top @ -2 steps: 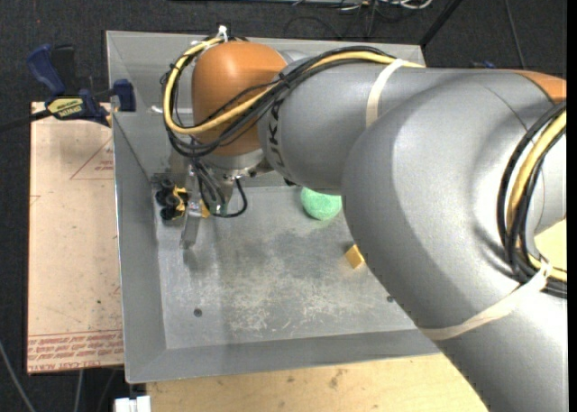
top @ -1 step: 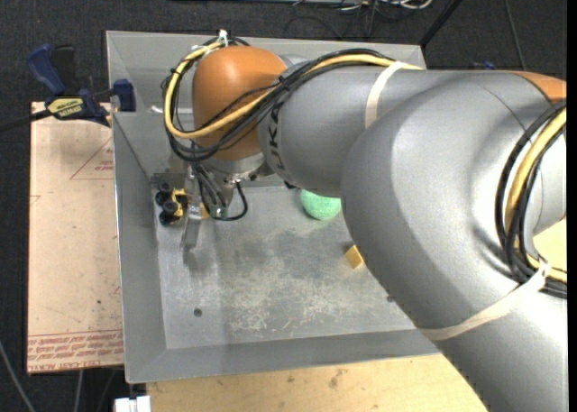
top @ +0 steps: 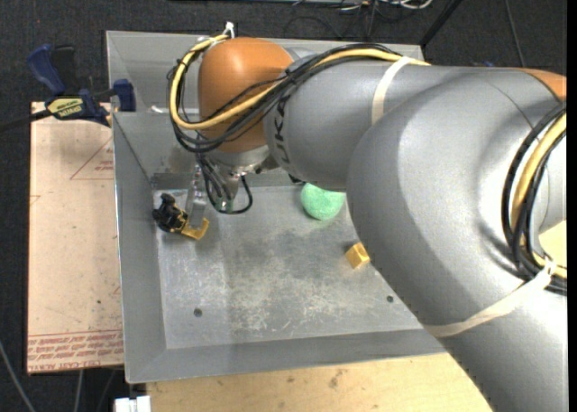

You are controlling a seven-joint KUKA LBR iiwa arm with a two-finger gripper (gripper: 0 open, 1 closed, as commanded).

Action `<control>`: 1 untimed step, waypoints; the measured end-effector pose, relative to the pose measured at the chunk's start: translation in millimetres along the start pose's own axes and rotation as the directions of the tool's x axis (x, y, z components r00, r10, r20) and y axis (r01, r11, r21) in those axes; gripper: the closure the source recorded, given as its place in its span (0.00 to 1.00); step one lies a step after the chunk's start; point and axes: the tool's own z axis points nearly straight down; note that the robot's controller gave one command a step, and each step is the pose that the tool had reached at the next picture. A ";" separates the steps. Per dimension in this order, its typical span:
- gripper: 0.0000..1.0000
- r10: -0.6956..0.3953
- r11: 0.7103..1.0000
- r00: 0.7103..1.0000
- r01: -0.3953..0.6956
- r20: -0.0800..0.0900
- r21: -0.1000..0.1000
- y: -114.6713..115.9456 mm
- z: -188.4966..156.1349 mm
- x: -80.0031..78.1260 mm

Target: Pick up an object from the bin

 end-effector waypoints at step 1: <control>1.00 0.000 1.000 1.000 0.000 0.000 0.000 -0.1 0.0 0.0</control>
Offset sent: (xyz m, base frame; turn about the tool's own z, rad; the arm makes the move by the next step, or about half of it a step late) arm -0.0121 -0.0136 0.0572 -0.0113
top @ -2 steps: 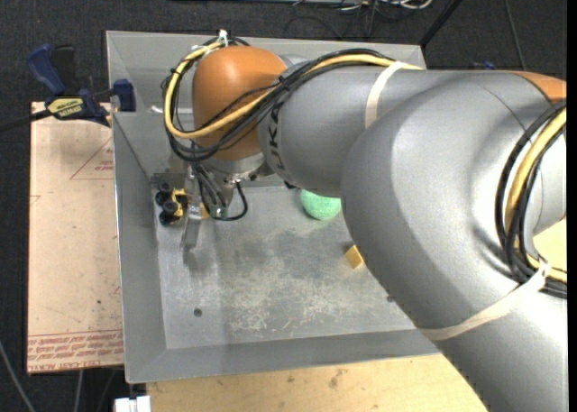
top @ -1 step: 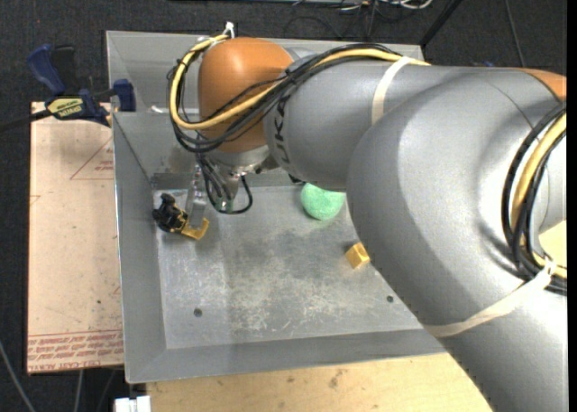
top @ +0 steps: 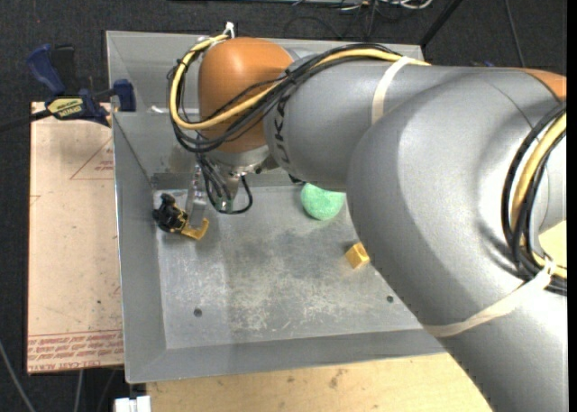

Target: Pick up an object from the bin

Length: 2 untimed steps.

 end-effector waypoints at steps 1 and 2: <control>1.00 -0.007 1.000 1.000 0.007 -0.008 0.005 -9.3 -29.3 7.6; 1.00 -0.011 1.000 1.000 0.011 0.001 0.002 14.9 -66.4 4.1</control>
Offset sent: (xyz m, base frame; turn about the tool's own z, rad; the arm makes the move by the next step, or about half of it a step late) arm 0.0000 0.0284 0.0764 -0.0129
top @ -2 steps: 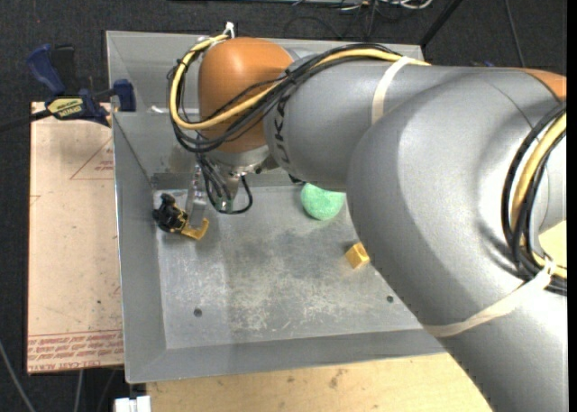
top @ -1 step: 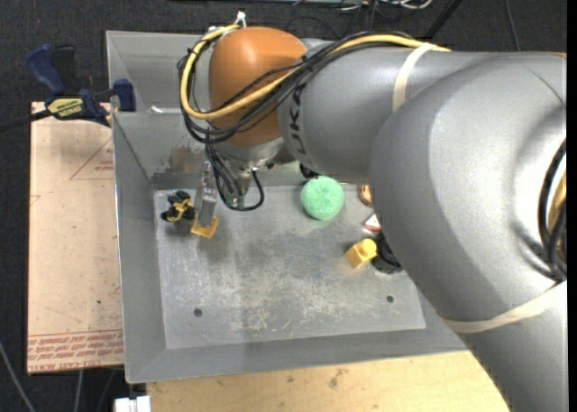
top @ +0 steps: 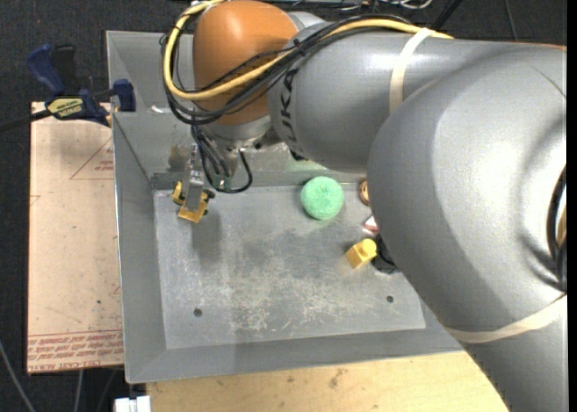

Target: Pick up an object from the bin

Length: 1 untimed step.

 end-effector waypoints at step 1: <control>1.00 -0.010 1.000 1.000 0.010 -0.004 -0.002 13.3 -33.4 8.6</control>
Offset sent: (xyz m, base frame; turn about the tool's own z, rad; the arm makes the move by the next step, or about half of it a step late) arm -0.0528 0.0016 0.0394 -0.0172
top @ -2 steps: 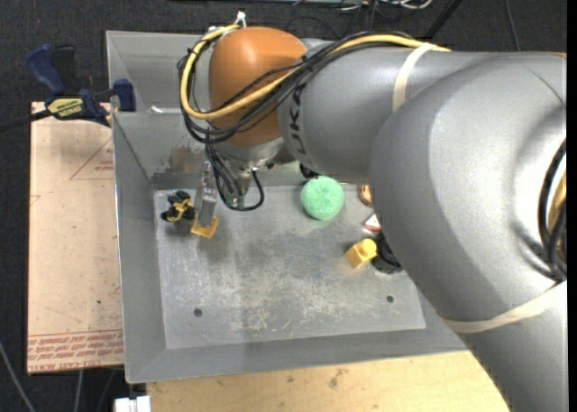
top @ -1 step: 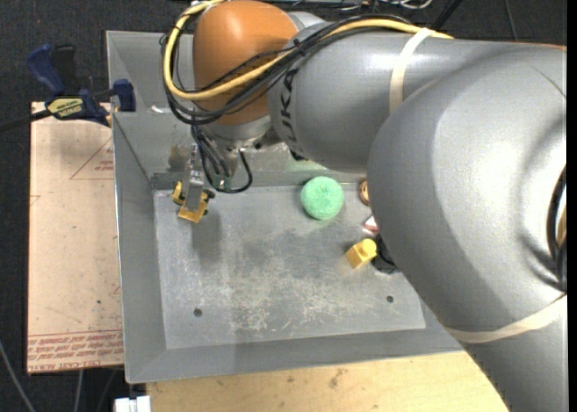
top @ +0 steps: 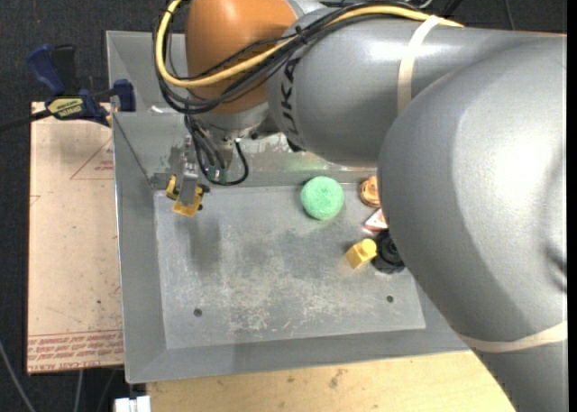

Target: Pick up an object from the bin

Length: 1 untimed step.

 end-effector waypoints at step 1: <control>1.00 -0.005 1.000 1.000 0.005 0.002 0.001 -16.4 -7.2 35.2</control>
Offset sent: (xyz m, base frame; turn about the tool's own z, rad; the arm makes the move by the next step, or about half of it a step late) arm 0.0022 0.0036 0.0342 -0.0036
